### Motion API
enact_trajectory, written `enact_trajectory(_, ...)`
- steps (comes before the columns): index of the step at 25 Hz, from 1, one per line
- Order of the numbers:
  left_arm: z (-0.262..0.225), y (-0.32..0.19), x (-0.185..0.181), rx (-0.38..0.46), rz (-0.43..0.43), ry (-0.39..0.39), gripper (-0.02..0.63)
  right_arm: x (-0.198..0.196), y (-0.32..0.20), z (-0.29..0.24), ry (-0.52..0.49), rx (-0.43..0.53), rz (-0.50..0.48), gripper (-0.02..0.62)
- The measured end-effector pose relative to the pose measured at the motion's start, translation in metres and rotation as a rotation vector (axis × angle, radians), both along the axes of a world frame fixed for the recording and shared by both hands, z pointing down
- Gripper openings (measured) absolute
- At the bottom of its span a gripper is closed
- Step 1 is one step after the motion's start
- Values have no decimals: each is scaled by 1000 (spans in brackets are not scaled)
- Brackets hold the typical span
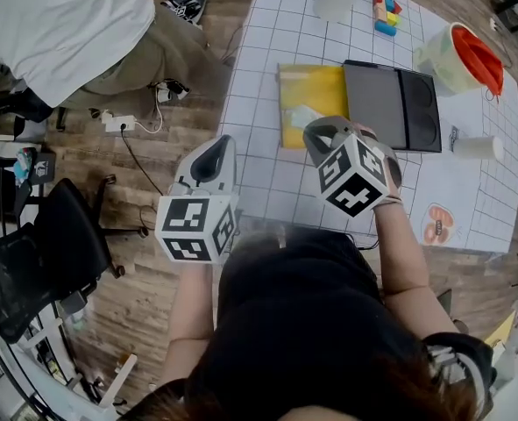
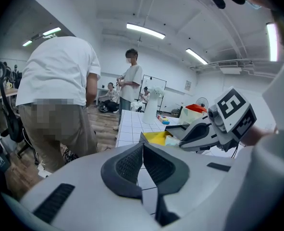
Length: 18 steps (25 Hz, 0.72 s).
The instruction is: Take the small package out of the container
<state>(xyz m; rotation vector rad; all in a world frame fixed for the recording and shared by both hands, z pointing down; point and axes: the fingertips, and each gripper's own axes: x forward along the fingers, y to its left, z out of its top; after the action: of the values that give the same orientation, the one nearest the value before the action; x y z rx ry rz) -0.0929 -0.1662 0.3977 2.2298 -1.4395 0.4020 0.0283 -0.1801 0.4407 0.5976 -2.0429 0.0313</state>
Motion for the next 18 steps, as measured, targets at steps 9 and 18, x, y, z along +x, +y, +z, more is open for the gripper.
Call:
enact_trajectory(9,-8,20,0,20,17,-4,28,4,17,-37,-188,71,119,25)
enact_trajectory(18,-16,37,3,37,28,-15,28,15,32,-58,-393,101,261,25)
